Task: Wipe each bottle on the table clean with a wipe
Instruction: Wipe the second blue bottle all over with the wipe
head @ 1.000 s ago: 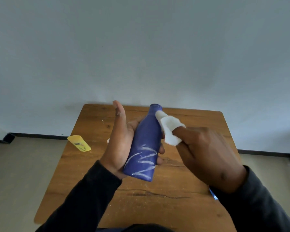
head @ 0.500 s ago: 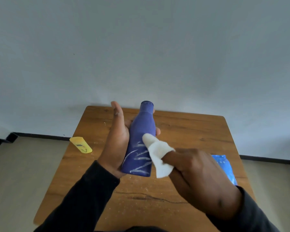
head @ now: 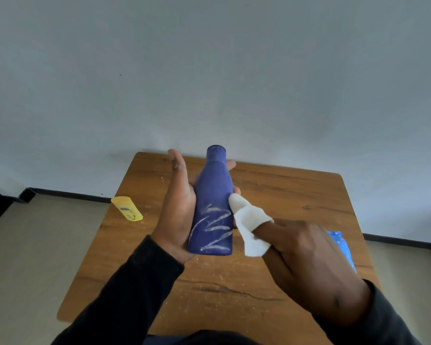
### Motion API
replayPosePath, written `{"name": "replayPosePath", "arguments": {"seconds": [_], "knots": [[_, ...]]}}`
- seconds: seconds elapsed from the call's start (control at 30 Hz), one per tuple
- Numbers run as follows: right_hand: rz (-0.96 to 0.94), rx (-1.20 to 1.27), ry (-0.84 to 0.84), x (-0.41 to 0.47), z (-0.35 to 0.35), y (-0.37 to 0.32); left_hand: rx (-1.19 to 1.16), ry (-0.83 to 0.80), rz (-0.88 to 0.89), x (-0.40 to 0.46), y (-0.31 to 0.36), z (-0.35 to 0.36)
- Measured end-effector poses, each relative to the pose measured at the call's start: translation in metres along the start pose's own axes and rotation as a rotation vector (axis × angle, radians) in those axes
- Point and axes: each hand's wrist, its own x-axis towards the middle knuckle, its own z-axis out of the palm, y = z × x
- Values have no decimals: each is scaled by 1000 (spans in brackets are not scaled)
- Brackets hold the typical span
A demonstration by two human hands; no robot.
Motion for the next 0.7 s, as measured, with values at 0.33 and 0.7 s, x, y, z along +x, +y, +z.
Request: {"name": "replayPosePath", "arguments": {"seconds": [0.33,0.7], "knots": [[-60,43,32,-1,2,-5,-9,-7,-5,-3,4,2],[-80,83,15,0,9,-12,-47,-13,8,-1,-2,3]]}}
